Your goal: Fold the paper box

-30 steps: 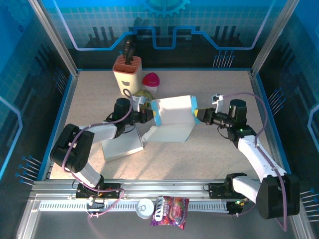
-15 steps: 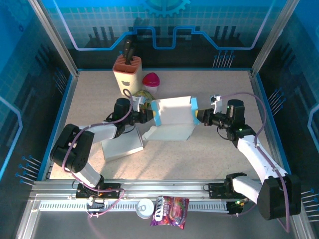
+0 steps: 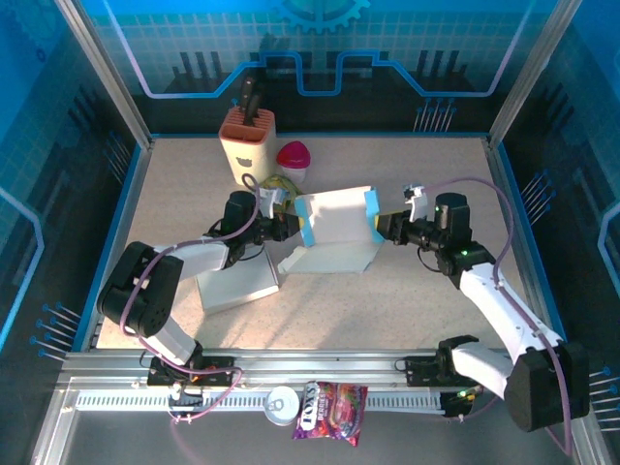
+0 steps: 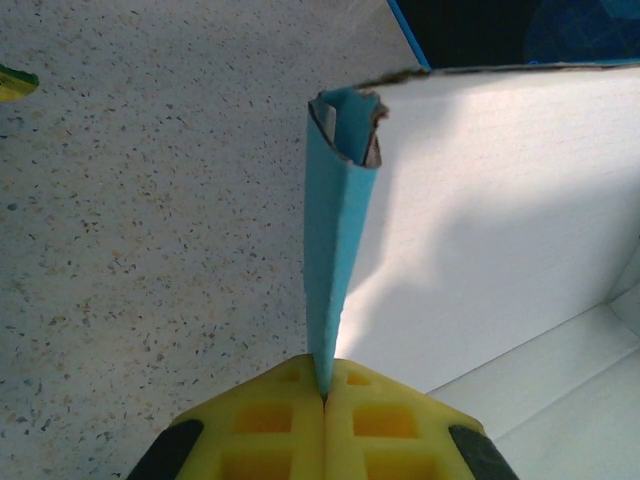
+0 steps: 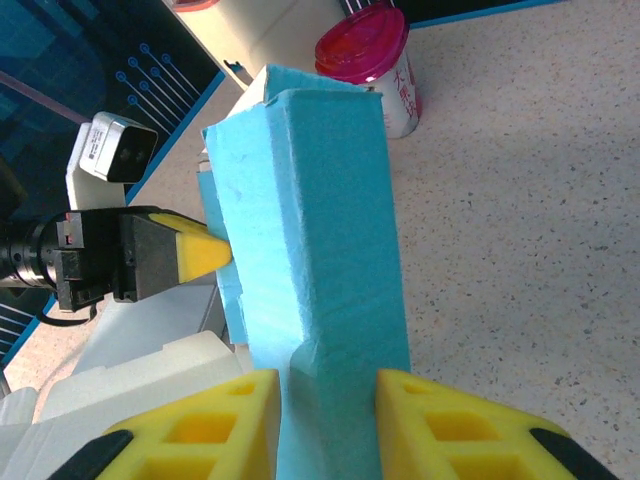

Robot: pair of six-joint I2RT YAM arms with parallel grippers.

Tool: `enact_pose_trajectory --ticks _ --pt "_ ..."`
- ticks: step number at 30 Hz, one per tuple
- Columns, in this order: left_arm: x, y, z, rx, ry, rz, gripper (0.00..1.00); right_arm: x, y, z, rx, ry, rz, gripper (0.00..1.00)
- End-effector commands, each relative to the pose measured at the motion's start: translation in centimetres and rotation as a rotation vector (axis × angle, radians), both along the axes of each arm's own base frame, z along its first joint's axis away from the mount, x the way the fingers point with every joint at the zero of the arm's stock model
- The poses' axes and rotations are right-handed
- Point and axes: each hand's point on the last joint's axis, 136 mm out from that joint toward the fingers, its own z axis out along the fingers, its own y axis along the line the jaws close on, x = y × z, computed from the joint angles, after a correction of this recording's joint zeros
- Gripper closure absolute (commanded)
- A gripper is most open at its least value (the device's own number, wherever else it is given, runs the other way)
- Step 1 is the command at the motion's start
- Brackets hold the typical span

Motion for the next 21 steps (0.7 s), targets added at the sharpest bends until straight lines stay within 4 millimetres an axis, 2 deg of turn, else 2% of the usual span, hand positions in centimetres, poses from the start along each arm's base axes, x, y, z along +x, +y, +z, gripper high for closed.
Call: enact_pose_trajectory --ticks 1,12,21 --pt "0.2 -0.6 2.6 0.001 -0.079 -0.019 1.00 -0.1 0.2 0.9 -0.020 -0.025 0.010 0.70" --pt "-0.3 -1.3 3.5 0.060 -0.125 -0.020 1.00 0.9 0.4 -0.6 -0.116 0.002 -0.028 0.67" --pt "-0.9 -1.9 3.8 0.136 -0.171 -0.018 1.00 2.6 -0.7 -2.5 -0.295 0.031 -0.189 0.68"
